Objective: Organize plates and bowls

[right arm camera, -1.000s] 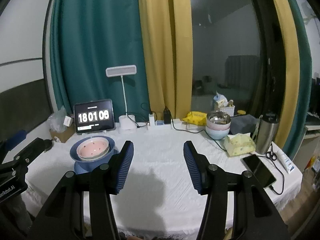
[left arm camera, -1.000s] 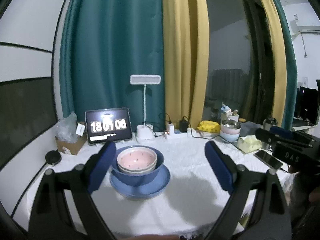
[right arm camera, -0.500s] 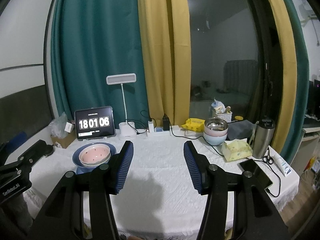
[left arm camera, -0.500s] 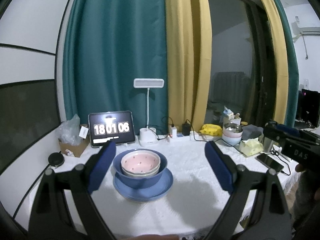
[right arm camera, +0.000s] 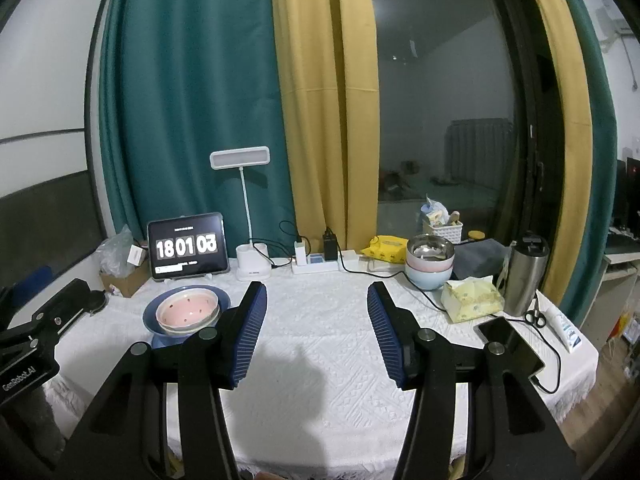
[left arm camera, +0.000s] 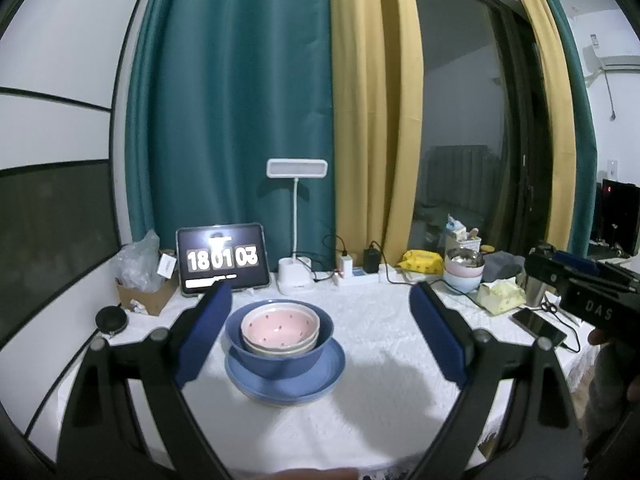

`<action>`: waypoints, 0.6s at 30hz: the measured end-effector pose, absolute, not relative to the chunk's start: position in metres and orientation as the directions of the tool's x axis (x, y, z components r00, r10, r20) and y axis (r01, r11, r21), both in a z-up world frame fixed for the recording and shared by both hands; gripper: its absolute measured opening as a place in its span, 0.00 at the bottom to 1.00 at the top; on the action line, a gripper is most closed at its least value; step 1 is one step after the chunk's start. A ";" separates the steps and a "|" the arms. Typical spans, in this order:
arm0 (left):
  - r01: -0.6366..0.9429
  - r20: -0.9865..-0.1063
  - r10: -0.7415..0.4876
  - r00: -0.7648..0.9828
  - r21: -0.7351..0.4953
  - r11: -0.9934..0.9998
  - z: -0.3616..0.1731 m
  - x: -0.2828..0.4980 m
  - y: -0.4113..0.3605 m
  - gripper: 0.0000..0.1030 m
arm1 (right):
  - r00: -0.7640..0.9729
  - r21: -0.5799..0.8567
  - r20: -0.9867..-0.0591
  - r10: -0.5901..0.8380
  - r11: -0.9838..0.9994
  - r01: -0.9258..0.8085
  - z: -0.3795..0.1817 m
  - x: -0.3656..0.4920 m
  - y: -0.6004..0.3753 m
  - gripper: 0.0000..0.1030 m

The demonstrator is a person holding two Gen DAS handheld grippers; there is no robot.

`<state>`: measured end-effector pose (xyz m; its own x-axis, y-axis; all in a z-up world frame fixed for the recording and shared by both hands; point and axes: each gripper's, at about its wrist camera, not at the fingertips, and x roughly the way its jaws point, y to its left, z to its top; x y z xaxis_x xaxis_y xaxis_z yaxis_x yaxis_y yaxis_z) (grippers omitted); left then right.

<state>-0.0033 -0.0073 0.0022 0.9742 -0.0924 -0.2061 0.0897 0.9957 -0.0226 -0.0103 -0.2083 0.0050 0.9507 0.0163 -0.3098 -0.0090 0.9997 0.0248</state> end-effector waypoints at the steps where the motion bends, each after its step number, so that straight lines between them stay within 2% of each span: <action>1: 0.089 -0.207 -0.092 0.974 -0.022 0.996 0.002 -0.003 -0.007 0.89 | 0.951 0.025 -0.310 0.017 1.000 -0.009 0.005 -0.010 -0.209 0.54; 18: 0.092 -0.209 -0.094 0.973 -0.021 0.996 0.002 -0.004 -0.007 0.89 | 0.951 0.026 -0.310 0.015 1.000 -0.008 0.005 -0.010 -0.209 0.54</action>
